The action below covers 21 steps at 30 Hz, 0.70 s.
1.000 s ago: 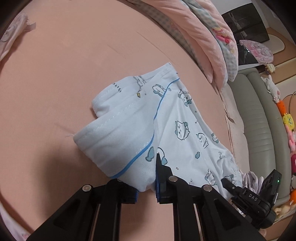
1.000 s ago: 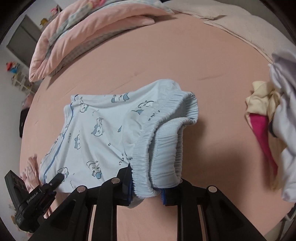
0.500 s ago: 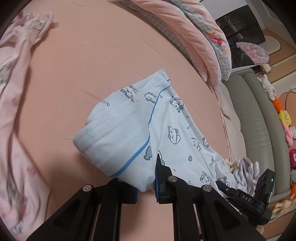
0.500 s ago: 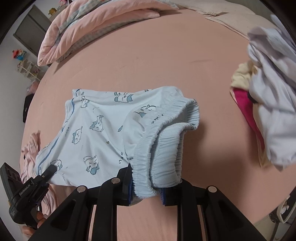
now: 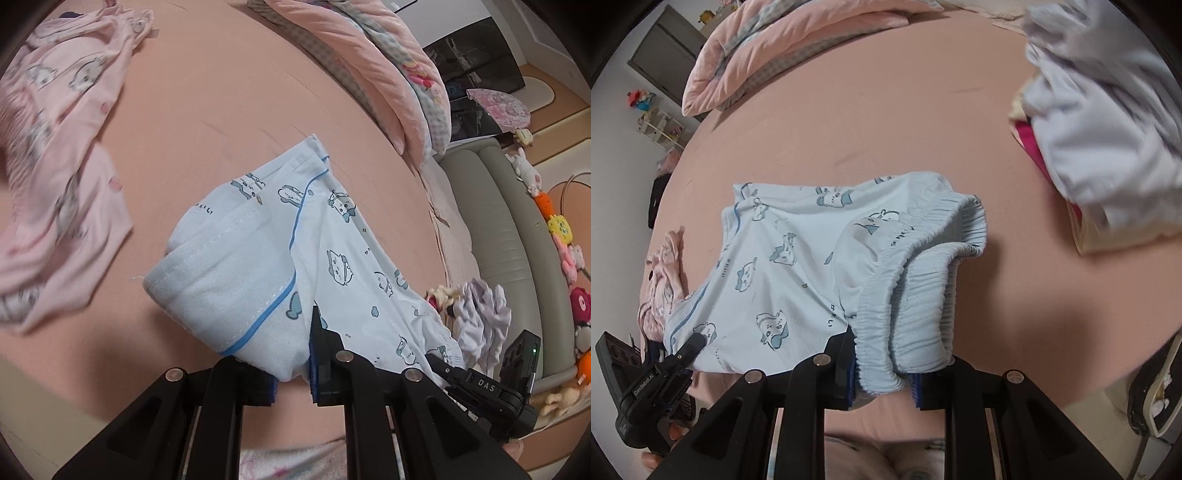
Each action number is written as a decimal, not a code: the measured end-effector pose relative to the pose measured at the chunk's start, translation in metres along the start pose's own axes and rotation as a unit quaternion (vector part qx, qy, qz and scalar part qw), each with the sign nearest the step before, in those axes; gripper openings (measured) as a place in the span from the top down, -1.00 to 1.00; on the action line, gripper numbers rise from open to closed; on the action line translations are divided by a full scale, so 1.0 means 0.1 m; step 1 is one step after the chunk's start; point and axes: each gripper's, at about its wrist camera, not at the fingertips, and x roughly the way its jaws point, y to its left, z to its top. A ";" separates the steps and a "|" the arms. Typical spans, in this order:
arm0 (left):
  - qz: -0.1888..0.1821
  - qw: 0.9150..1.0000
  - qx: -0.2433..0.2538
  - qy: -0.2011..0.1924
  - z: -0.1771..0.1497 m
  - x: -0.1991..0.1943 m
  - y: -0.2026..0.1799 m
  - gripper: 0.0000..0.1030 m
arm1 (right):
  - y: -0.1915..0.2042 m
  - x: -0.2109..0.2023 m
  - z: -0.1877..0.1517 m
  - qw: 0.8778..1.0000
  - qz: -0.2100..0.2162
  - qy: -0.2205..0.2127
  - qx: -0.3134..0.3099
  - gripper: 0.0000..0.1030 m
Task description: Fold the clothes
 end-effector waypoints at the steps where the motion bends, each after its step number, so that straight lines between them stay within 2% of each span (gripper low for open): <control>1: 0.001 1.000 0.002 0.000 -0.02 -0.01 0.00 0.80 | -0.02 -0.01 -0.04 1.000 0.001 0.001 0.002 0.62; 10: 0.004 1.000 0.025 -0.001 -0.21 -0.08 -0.02 0.80 | -0.04 -0.03 -0.21 1.000 0.012 -0.009 0.003 0.62; 17: 0.005 0.999 0.045 -0.002 -0.29 -0.09 -0.03 0.80 | -0.08 -0.04 -0.32 1.000 0.006 -0.015 -0.024 0.62; 21: 0.013 0.998 0.054 0.002 -0.35 -0.11 -0.03 0.80 | -0.12 -0.04 -0.44 1.000 0.005 -0.011 -0.017 0.62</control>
